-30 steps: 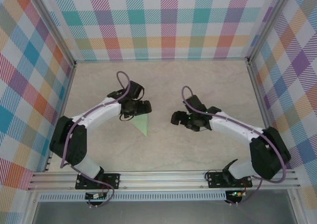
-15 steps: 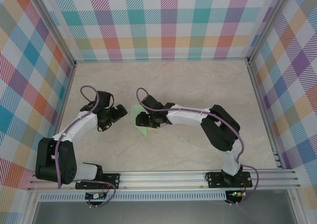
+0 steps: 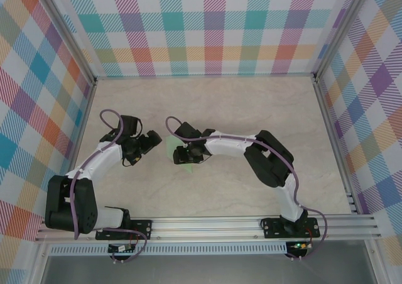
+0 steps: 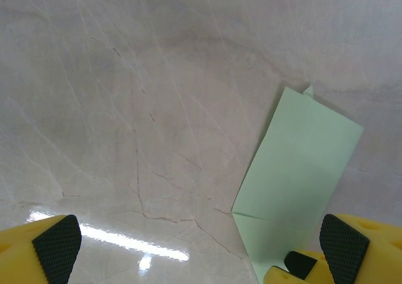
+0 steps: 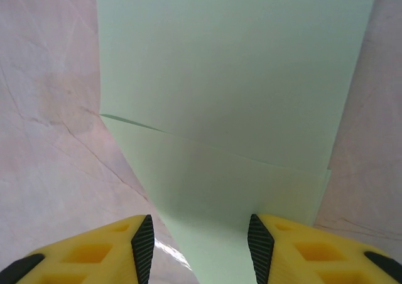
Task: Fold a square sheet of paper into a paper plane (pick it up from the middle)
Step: Turn over the paper at the center of the table.
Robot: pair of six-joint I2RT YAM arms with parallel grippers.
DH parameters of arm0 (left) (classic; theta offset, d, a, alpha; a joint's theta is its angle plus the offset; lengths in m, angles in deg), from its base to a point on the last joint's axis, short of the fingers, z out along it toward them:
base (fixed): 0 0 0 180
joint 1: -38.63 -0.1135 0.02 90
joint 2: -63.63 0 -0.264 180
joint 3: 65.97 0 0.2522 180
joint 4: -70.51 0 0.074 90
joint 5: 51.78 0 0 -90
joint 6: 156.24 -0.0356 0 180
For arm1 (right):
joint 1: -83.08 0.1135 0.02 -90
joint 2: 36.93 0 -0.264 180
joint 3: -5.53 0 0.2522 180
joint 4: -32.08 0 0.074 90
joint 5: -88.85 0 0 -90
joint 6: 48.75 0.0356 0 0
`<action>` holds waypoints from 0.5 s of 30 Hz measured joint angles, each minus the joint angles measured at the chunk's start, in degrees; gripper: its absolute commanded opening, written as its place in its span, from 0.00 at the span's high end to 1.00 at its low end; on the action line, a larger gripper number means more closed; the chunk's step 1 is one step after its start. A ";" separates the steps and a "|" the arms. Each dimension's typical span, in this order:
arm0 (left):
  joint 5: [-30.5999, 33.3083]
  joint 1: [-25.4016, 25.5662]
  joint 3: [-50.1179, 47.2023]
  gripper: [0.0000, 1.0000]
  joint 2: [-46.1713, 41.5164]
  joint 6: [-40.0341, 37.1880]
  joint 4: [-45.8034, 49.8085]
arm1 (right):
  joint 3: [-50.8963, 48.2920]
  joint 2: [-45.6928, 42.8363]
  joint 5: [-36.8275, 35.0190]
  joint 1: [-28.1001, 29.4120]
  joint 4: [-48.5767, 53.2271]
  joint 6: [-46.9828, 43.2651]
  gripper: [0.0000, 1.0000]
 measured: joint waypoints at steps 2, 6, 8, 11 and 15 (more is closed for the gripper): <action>-0.68 0.00 -0.02 0.00 0.07 -0.02 -0.09 | -2.25 -1.64 0.20 -0.31 0.76 -4.63 0.54; -2.03 -0.02 -0.22 0.00 0.15 -0.04 -0.90 | -7.78 -6.12 0.81 -1.79 3.08 -11.13 0.54; -2.93 -0.02 -0.66 0.00 0.15 -0.04 -1.77 | -9.77 -8.02 1.11 -2.84 3.96 -12.22 0.54; -4.52 -0.02 -1.57 0.00 0.15 -0.04 -3.02 | -10.95 -9.75 2.97 -3.96 2.97 -10.88 0.54; -6.95 -0.02 -1.92 0.01 0.15 -0.04 -3.45 | -11.34 -10.95 4.17 -4.24 -1.33 -5.68 0.55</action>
